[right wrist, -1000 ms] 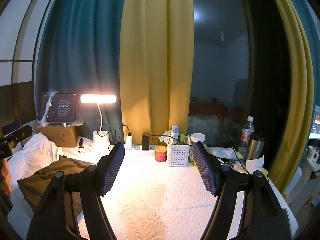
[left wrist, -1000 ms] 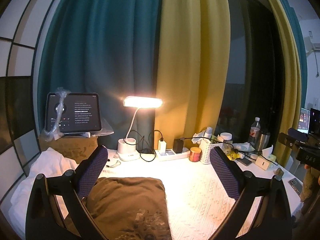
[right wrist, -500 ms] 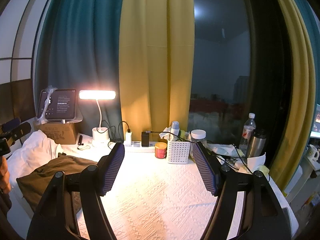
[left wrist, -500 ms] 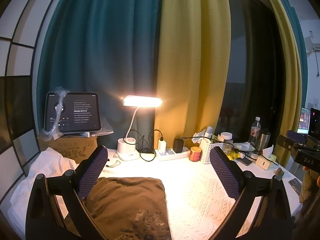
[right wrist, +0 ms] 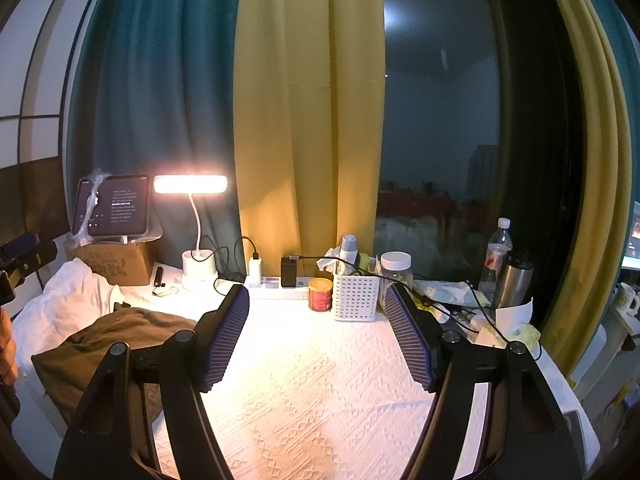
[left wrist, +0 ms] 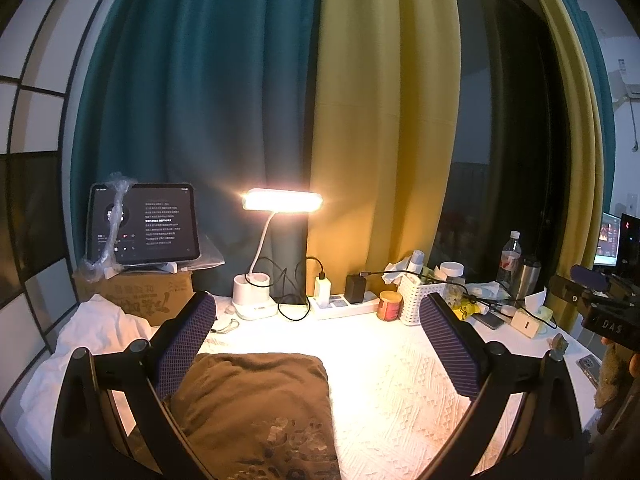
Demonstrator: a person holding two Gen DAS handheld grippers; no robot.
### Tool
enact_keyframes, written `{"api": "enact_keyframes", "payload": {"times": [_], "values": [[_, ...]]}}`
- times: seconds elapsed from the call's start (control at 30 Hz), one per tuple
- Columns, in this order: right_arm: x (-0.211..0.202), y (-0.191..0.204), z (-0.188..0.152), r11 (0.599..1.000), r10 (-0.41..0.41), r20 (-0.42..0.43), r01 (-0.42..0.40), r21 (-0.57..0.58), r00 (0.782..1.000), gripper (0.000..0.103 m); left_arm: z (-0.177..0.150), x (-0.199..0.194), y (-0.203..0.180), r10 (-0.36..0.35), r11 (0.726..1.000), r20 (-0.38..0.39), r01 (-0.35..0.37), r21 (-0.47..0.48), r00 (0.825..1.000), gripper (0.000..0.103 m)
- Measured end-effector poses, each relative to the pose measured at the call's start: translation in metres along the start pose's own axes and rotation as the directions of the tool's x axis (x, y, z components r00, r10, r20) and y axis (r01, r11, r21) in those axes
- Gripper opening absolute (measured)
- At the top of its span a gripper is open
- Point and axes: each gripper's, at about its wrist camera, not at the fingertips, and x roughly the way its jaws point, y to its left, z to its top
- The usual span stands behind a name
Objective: Fold small clothes
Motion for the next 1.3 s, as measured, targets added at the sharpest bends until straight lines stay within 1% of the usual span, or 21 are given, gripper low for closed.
{"api": "enact_keyframes", "payload": {"times": [0.23, 0.5, 1.07, 1.3], "values": [[0.002, 0.003, -0.005, 1.0, 0.016, -0.012, -0.016, -0.011, 1.0, 0.074, 0.0, 0.0, 0.0, -0.002, 1.0, -0.005, 0.002, 0.0, 1.0, 0.101], [0.005, 0.002, -0.009, 1.0, 0.014, -0.02, -0.014, -0.012, 1.0, 0.074, 0.001, 0.003, 0.0, -0.004, 1.0, -0.014, 0.004, 0.002, 1.0, 0.101], [0.012, -0.007, -0.013, 1.0, 0.007, -0.039, -0.006, 0.006, 0.999, 0.074, 0.0, 0.006, -0.002, -0.015, 1.0, -0.016, 0.015, 0.006, 1.0, 0.101], [0.014, -0.006, -0.016, 1.0, 0.017, -0.049, -0.016, 0.018, 0.999, 0.074, 0.001, 0.008, 0.0, -0.011, 1.0, -0.02, 0.011, 0.009, 1.0, 0.101]]}}
